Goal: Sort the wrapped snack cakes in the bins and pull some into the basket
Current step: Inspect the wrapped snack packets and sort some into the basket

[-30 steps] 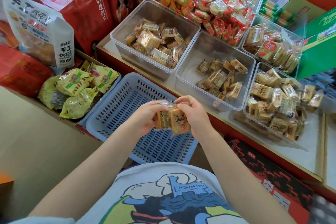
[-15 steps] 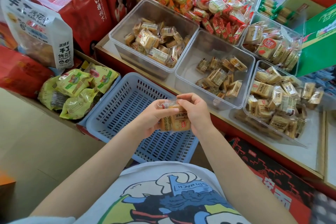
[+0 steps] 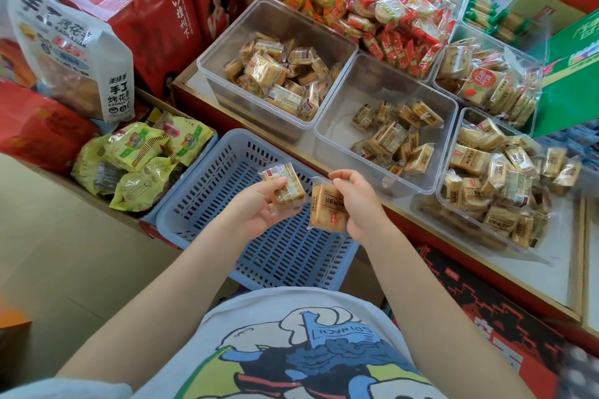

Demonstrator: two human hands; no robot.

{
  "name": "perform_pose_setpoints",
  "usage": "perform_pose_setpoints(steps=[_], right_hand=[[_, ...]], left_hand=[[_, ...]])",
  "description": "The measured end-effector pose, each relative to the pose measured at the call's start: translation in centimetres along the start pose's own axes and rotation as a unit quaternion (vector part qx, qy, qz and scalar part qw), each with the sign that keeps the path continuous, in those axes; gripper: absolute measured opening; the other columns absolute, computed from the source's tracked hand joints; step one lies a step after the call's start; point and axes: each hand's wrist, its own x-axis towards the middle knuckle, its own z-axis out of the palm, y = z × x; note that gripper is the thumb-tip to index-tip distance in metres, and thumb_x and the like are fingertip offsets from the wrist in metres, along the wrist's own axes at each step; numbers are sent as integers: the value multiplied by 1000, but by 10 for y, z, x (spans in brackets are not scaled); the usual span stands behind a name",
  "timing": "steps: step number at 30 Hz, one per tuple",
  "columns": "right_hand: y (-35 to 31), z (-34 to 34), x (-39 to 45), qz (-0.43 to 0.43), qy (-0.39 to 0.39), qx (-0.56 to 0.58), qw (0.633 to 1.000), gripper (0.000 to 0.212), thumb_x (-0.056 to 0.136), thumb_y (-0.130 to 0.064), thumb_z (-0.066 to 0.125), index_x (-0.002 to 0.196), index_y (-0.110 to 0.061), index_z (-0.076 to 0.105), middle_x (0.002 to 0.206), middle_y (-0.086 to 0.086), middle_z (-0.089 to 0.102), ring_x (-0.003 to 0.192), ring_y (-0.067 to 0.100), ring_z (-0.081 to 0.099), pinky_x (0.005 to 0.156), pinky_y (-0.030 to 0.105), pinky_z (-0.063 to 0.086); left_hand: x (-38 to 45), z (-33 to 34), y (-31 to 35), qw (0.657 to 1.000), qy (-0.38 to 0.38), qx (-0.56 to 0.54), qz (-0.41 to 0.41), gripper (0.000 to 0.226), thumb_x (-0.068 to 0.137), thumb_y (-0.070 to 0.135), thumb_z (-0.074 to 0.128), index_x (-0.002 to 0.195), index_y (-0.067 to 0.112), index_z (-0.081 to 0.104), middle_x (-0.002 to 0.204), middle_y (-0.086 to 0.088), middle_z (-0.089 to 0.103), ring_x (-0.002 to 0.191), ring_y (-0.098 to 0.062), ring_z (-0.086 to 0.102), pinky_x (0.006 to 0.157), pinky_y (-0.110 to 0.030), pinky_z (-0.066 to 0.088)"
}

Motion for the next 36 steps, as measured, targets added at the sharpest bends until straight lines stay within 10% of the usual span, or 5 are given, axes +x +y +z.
perform_pose_setpoints(steps=[19, 31, 36], right_hand=[[-2, 29, 5, -64, -21, -16, 998, 10, 107, -27, 51, 108, -20, 56, 114, 14, 67, 101, 25, 69, 85, 47, 61], [-9, 34, 25, -87, -76, -12, 993, 24, 104, -24, 57, 127, -26, 48, 126, 13, 61, 105, 25, 70, 75, 32, 62], [-20, 40, 45, -75, -74, -14, 994, 60, 102, -42, 57, 153, -36, 26, 134, 4, 55, 113, 21, 66, 99, 43, 56]], left_hand=[[6, 4, 0, 931, -88, 349, 64, 54, 84, 38, 82, 131, 21, 60, 115, -1, 76, 106, -15, 73, 89, -31, 59], [27, 6, 12, 945, -34, 316, 77, 50, 91, 46, 72, 127, 13, 62, 110, -6, 77, 99, -18, 75, 86, -32, 62], [36, 17, 29, 963, -44, 241, 112, 27, 100, 34, 61, 117, 14, 68, 102, -6, 78, 93, -21, 73, 80, -32, 60]])
